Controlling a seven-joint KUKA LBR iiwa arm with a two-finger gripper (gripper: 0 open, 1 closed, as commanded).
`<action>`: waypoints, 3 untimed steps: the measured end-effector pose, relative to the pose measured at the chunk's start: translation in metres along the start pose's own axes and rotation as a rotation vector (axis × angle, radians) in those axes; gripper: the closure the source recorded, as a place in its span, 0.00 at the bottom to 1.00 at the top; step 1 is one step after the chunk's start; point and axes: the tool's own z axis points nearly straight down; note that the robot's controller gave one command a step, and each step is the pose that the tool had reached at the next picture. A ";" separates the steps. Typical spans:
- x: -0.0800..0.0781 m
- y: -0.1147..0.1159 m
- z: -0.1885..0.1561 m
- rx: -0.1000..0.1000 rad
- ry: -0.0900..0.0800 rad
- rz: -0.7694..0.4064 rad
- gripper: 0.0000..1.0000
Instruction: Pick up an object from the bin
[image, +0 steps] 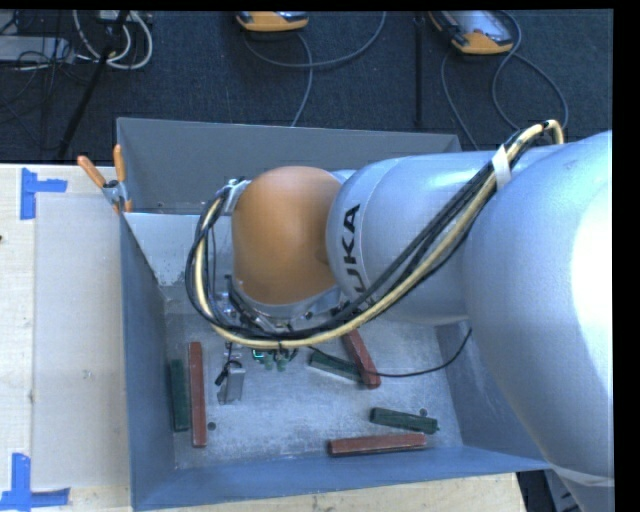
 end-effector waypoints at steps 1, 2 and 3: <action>0.015 0.029 0.030 0.000 -0.005 -0.393 0.00; 0.040 0.028 0.078 0.003 -0.007 -1.004 0.00; 0.038 0.029 0.075 0.003 -0.013 -1.001 1.00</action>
Offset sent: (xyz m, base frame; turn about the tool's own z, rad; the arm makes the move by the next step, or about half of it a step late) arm -0.0146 0.0286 -0.0283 -0.3916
